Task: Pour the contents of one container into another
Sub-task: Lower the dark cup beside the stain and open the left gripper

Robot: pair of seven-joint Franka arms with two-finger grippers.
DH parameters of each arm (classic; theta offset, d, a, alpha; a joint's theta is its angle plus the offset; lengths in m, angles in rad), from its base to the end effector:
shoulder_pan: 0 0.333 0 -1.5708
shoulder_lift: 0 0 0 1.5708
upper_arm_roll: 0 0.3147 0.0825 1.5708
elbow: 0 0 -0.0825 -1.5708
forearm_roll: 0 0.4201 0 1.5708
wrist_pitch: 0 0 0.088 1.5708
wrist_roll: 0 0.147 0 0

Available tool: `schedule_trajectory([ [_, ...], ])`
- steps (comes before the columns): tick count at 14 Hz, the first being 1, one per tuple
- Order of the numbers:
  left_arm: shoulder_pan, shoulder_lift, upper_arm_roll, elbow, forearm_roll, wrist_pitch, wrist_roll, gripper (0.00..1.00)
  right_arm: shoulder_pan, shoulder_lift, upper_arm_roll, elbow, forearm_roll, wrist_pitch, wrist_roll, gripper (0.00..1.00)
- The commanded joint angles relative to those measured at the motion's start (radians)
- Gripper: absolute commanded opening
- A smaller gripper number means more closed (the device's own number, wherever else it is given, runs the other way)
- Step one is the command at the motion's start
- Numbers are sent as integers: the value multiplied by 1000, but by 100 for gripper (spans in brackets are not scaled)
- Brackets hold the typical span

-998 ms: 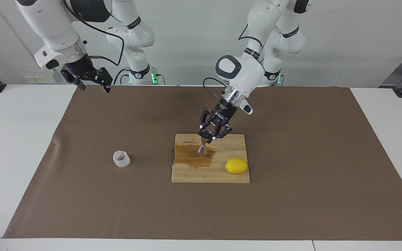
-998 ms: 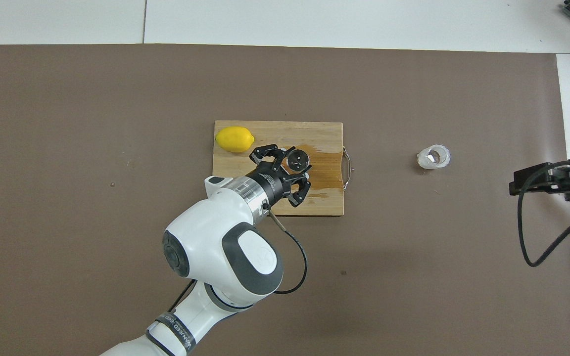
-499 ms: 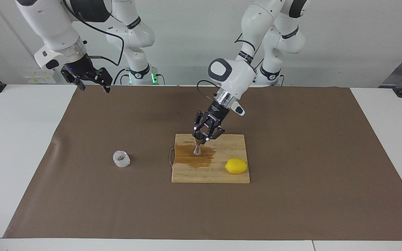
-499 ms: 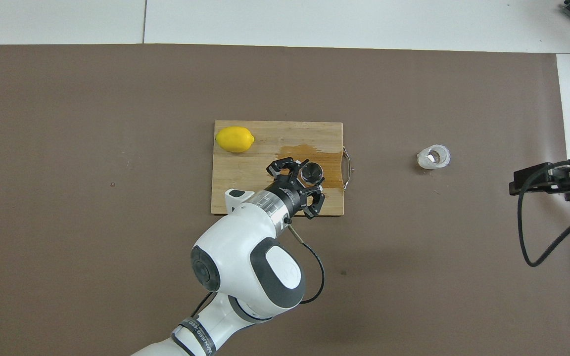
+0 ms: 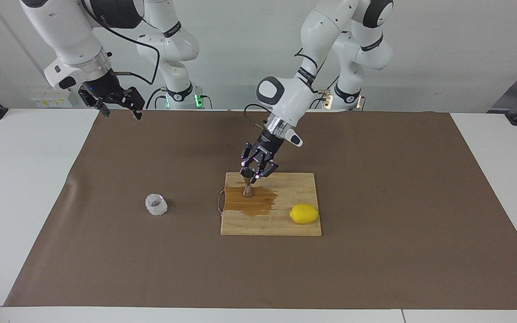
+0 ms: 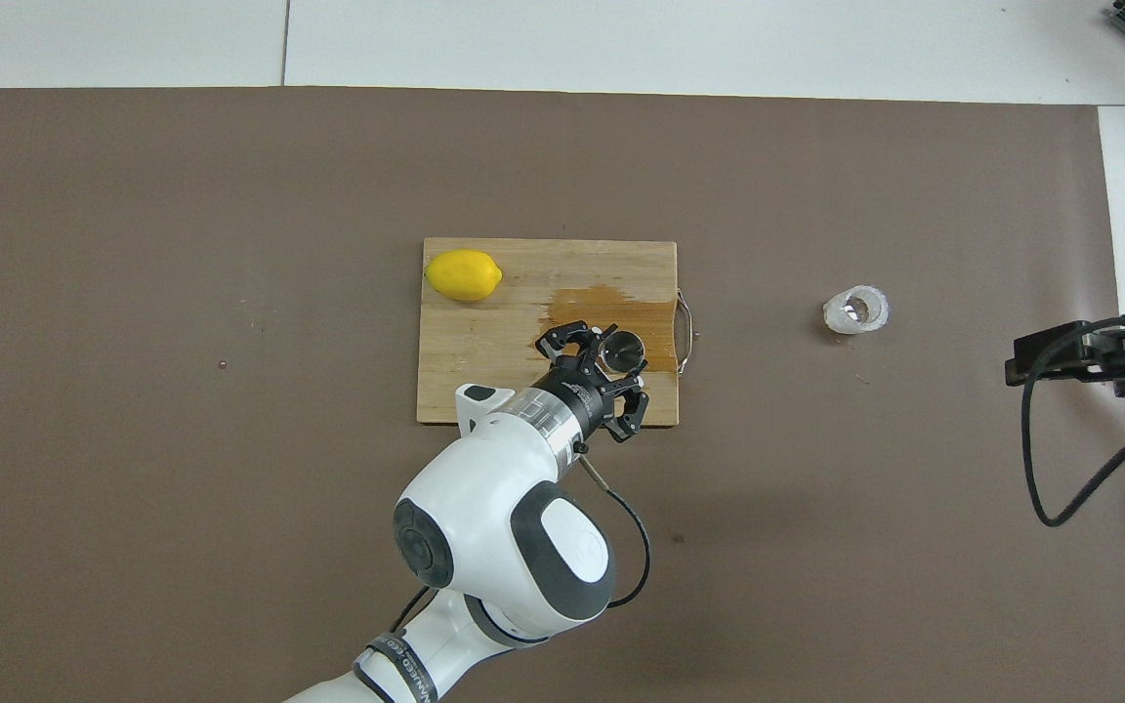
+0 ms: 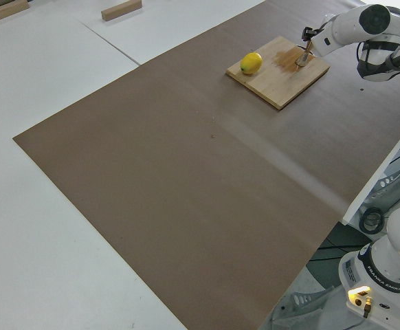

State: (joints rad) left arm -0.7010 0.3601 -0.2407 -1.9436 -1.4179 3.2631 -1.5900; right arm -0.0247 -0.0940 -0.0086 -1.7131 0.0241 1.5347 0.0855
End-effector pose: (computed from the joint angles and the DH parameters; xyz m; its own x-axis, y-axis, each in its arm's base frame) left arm 0.4815 -0.4726 0.2978 -0.3365 0.5655 -0.7530 0.7940 0.6003 0.0960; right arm 0.5513 -0.0149 0.5623 0.9893 -0.1174 -0.0861 -0.1193 -0.9927 -0.0176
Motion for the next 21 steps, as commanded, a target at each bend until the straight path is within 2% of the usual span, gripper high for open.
schedule_trajectory([
  [1, -12, 20, 5, 18, 10, 26, -16, 45, -9, 0, 4, 6, -9, -2, -9, 100],
  [5, -12, 22, 5, 18, 10, 26, -18, 55, -9, 0, 4, 6, -9, -2, -9, 100],
  [7, -11, 22, 5, 20, 11, 26, -18, 69, -9, 0, 4, 6, -9, -2, -9, 100],
  [8, -11, 22, 5, 20, 11, 26, -18, 73, -9, 0, 4, 6, -9, -2, -9, 100],
  [12, -11, 22, 5, 22, 14, 32, -18, 81, -9, 0, 4, 6, -9, -2, -9, 100],
  [14, -6, 23, 5, 23, 17, 32, -18, 100, -9, 0, 4, 6, -9, -2, -9, 100],
  [18, -3, 1, 3, 23, 19, 32, -18, 100, -9, 0, 4, 6, -9, -2, -9, 100],
  [21, 3, -59, 3, 23, 17, 32, -18, 100, -9, 0, 4, 6, -9, -2, -9, 100],
])
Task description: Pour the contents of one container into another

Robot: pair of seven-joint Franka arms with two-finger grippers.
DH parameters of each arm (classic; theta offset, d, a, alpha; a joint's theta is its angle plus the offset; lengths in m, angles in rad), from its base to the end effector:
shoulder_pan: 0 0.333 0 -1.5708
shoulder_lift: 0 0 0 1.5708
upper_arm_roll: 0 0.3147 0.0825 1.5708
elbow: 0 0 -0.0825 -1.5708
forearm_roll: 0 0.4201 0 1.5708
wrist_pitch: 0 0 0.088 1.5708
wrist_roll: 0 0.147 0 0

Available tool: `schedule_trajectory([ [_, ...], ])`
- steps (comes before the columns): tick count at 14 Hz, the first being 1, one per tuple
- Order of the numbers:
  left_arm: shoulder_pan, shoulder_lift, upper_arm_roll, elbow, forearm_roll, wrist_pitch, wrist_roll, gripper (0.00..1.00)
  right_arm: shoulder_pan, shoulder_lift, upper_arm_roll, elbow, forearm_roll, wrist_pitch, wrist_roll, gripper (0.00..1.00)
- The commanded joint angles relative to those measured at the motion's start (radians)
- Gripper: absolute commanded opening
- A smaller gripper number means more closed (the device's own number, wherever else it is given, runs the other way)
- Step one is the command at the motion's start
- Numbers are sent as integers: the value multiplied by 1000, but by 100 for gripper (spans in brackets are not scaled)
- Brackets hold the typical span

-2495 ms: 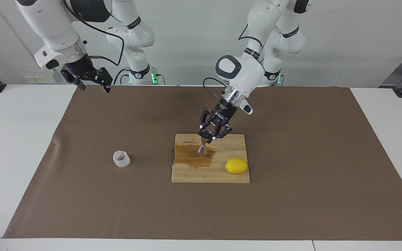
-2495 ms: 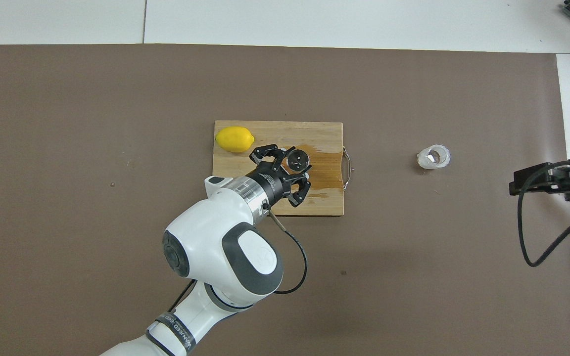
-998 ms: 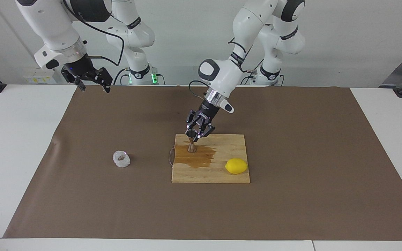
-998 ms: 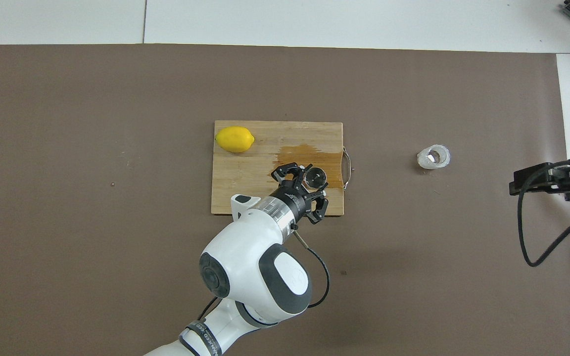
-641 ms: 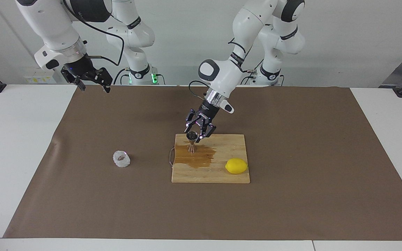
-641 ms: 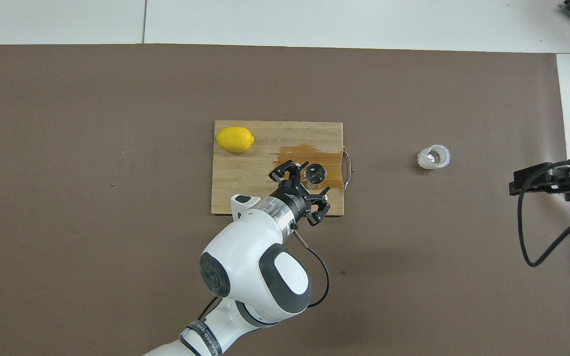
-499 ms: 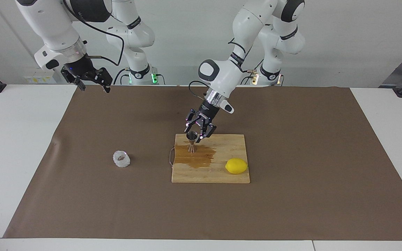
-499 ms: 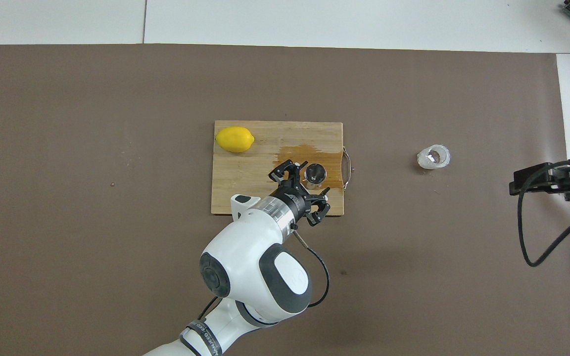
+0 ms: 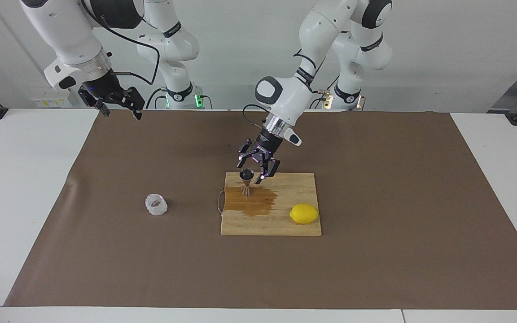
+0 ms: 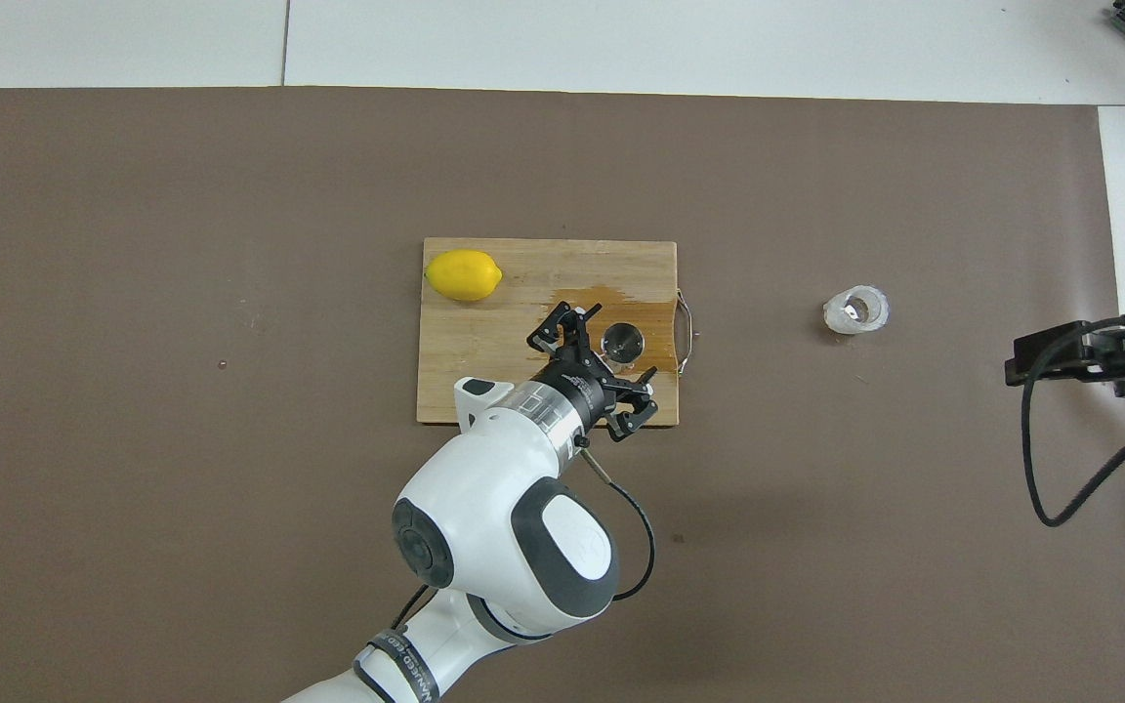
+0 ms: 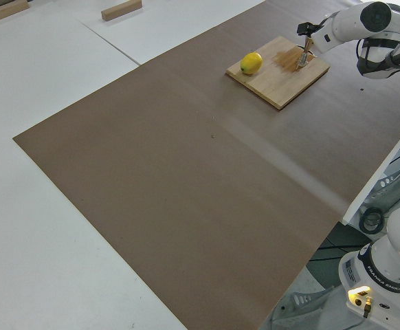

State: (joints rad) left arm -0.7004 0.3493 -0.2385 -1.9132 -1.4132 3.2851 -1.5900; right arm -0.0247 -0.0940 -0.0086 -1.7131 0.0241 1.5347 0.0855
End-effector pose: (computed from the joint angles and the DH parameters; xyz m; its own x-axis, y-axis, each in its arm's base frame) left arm 0.4908 -0.4748 0.3219 -0.3145 0.5426 -0.7789 0.7779 0.6175 0.1161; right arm 0.5513 -0.0149 0.5623 0.9893 -0.1174 -0.0861 -0.1193 -0.9927 -0.0176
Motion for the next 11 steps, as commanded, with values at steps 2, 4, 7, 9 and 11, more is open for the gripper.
schedule_trajectory([
  [2, 10, -79, 8, -13, 13, 8, -13, 100, -9, 0, 4, 6, -9, -2, -9, 100],
  [4, 57, -96, 13, -9, 26, -25, -8, 100, -9, 0, 4, 6, -9, -2, -9, 100],
  [7, 156, -141, 15, -10, 100, -195, -8, 100, -9, 0, 4, 6, -9, -2, -9, 100],
  [9, 209, -159, 15, -10, 176, -304, -8, 100, -9, 0, 4, 6, -10, -2, -9, 100],
  [11, 293, -174, 16, -1, 340, -480, -10, 100, -9, 0, 4, 6, -9, -2, -9, 100],
])
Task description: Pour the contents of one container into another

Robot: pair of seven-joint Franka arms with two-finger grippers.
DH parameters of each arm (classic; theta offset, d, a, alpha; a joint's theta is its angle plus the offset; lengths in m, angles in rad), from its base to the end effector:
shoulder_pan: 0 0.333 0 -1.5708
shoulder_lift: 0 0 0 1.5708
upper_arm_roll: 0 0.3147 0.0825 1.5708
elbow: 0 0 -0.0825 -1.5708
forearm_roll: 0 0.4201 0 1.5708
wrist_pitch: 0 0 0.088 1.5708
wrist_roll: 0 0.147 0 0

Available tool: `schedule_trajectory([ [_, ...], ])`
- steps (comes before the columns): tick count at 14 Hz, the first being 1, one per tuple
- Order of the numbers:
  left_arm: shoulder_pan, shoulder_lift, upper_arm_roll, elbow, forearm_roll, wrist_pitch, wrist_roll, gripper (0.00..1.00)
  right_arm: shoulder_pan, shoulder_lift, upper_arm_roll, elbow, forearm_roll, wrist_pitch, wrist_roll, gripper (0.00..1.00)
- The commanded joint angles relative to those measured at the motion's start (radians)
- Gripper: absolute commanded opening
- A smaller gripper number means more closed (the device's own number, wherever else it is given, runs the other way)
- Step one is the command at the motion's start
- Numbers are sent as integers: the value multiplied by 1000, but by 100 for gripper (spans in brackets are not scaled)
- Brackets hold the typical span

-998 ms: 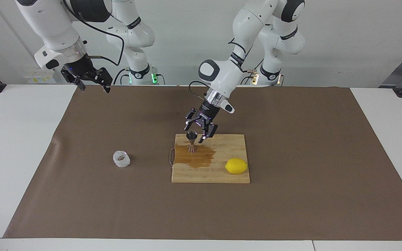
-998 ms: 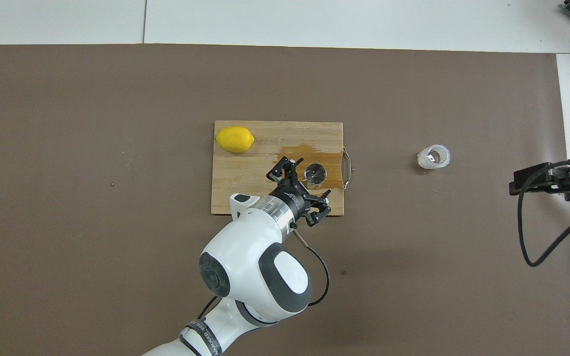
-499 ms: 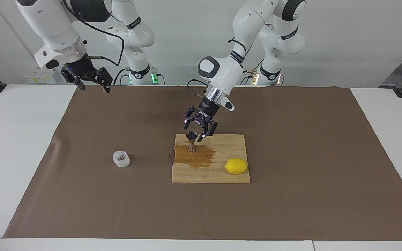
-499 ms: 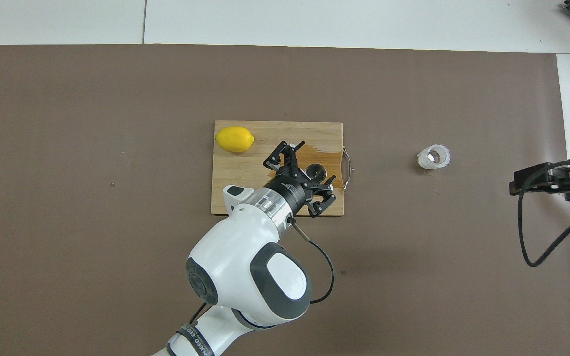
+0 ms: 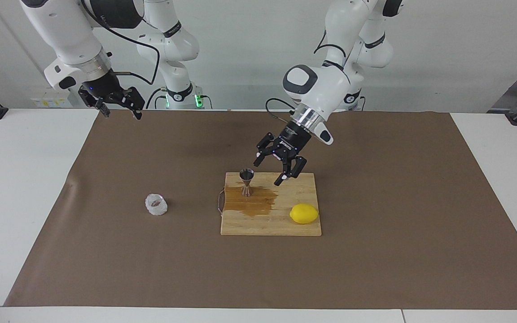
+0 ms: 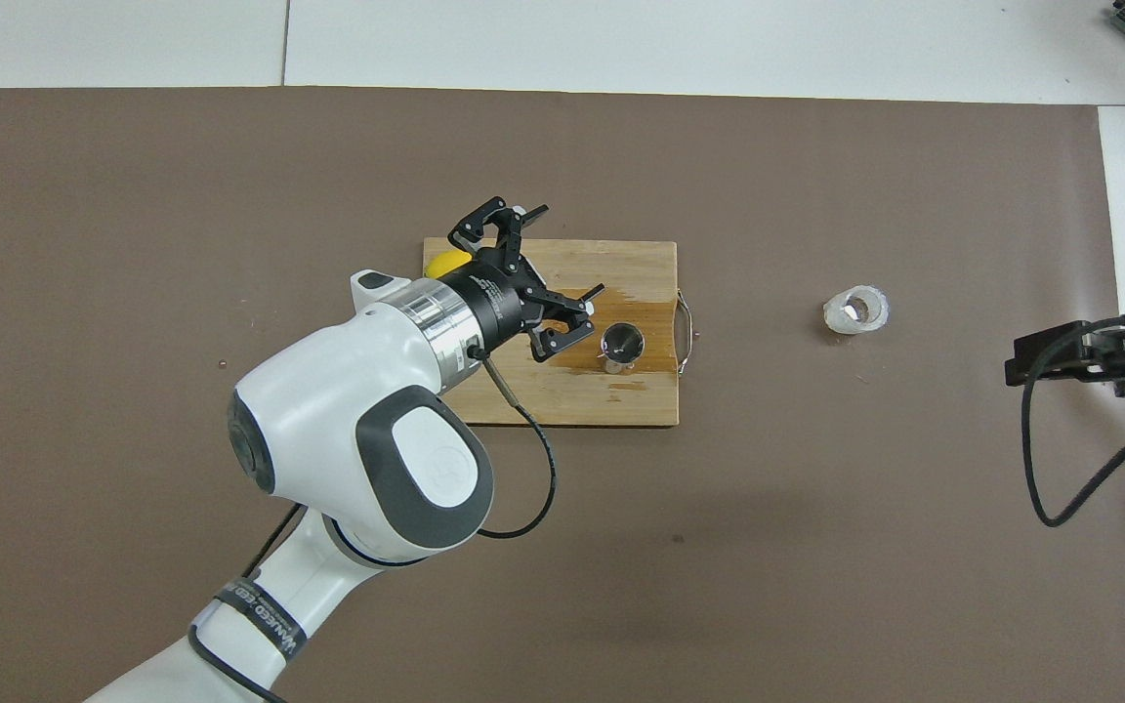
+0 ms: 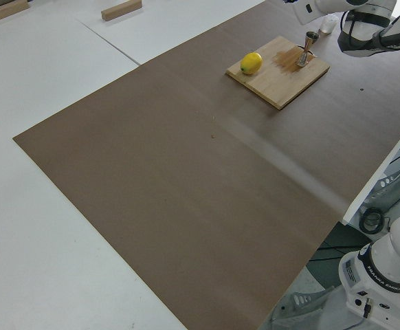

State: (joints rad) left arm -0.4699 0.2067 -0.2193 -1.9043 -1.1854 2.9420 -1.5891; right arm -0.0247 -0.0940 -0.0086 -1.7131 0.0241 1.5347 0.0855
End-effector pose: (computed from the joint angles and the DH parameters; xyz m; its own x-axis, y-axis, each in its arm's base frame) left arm 0.5759 -0.3971 0.4150 -0.1669 0.5534 -0.8160 0.8547 0.4938 0.1601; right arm 0.5513 -0.0149 0.5623 0.9893 -0.1174 -0.0861 -0.1193 -0.9927 -0.0176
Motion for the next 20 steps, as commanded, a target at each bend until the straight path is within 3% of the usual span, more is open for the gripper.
schedule_trajectory([
  [1, 91, -47, -3, -7, 210, -226, -12, 100, -9, 0, 4, 6, -9, -2, -9, 100],
  [7, 215, -59, -5, 125, 784, -657, -8, 100, -9, 0, 4, 6, -9, -2, -9, 100],
  [10, 229, -59, -5, 165, 987, -771, 15, 100, -9, 0, 4, 6, -9, -2, -9, 100],
  [13, 246, -67, 4, 192, 1021, -877, 157, 100, -9, 0, 4, 6, -9, -2, -9, 100],
  [16, 270, -113, 6, 182, 1087, -1015, 490, 100, -9, 0, 4, 6, -10, -2, -9, 100],
  [20, 348, -161, 6, 150, 1092, -1046, 873, 100, -9, 0, 4, 6, -9, -2, -9, 100],
])
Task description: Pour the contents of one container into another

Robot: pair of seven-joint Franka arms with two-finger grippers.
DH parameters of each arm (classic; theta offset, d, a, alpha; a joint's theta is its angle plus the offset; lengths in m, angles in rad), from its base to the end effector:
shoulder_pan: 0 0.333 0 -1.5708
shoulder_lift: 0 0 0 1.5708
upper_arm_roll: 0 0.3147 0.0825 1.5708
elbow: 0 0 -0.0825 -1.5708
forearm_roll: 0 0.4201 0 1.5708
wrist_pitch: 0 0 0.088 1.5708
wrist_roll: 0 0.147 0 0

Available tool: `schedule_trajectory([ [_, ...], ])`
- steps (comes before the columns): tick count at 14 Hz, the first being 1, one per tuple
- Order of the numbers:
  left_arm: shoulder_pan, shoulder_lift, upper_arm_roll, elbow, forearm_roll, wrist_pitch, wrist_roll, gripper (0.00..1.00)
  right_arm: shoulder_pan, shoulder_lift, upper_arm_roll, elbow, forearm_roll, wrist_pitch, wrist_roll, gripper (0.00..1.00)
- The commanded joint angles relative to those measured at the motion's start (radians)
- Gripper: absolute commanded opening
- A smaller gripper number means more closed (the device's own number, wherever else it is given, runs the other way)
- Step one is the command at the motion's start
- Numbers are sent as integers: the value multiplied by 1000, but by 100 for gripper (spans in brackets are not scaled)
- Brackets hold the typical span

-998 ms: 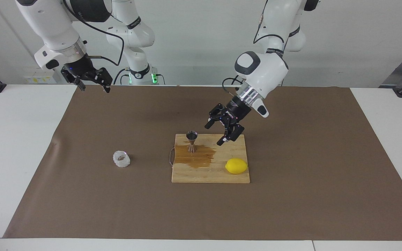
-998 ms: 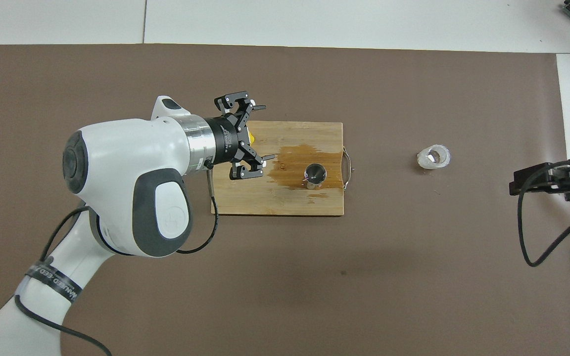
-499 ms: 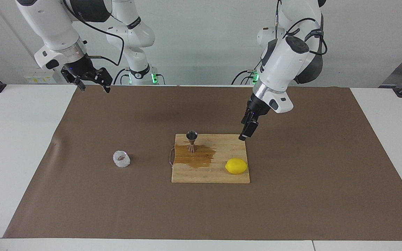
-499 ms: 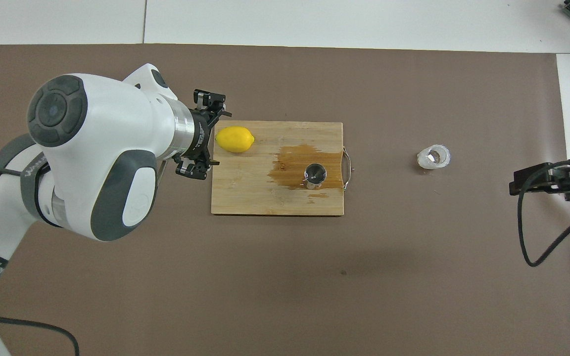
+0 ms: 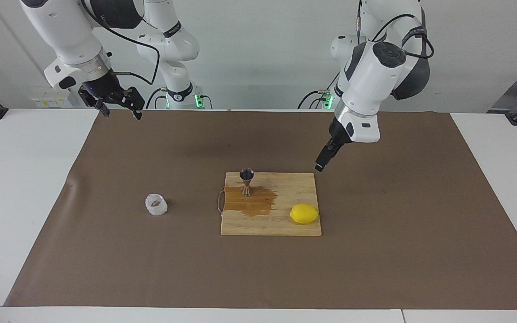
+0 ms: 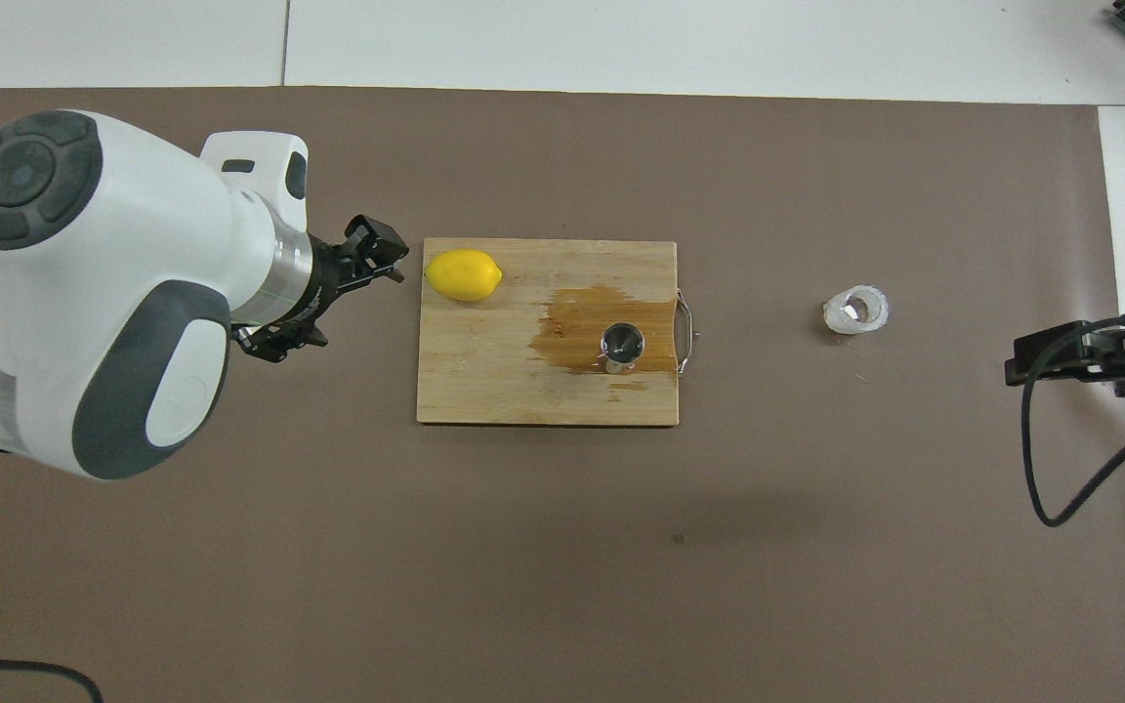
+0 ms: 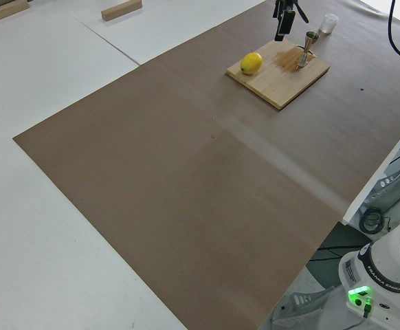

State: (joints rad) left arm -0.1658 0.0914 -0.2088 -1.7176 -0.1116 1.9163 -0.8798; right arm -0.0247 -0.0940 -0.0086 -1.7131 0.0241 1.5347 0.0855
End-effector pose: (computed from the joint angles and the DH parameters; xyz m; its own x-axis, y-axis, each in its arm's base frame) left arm 0.5940 -0.2429 0.4853 0.8590 0.5111 -0.0302 0.5087 -0.8454 0.1629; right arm 0.5513 -0.0149 0.5623 0.9893 -0.1174 -0.0861 -0.1193 -0.9927 -0.0176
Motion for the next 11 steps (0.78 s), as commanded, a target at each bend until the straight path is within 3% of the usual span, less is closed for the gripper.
schedule_trajectory([
  [1, 69, -57, -4, -48, 18, -20, 241, 100, -9, 0, 4, 6, -9, -2, -9, 100],
  [4, 107, -81, -1, -65, 38, -69, 465, 100, -9, 0, 4, 6, -10, -2, -9, 100],
  [5, 107, -82, -3, -65, 100, -85, 534, 100, -9, 0, 4, 6, -10, -2, -9, 100],
  [8, 117, -85, 0, -57, 147, -111, 625, 100, -9, 0, 4, 6, -9, -2, -9, 100],
  [11, 188, -99, 0, -42, 147, -157, 741, 100, -9, 0, 4, 6, -9, -2, -9, 100],
])
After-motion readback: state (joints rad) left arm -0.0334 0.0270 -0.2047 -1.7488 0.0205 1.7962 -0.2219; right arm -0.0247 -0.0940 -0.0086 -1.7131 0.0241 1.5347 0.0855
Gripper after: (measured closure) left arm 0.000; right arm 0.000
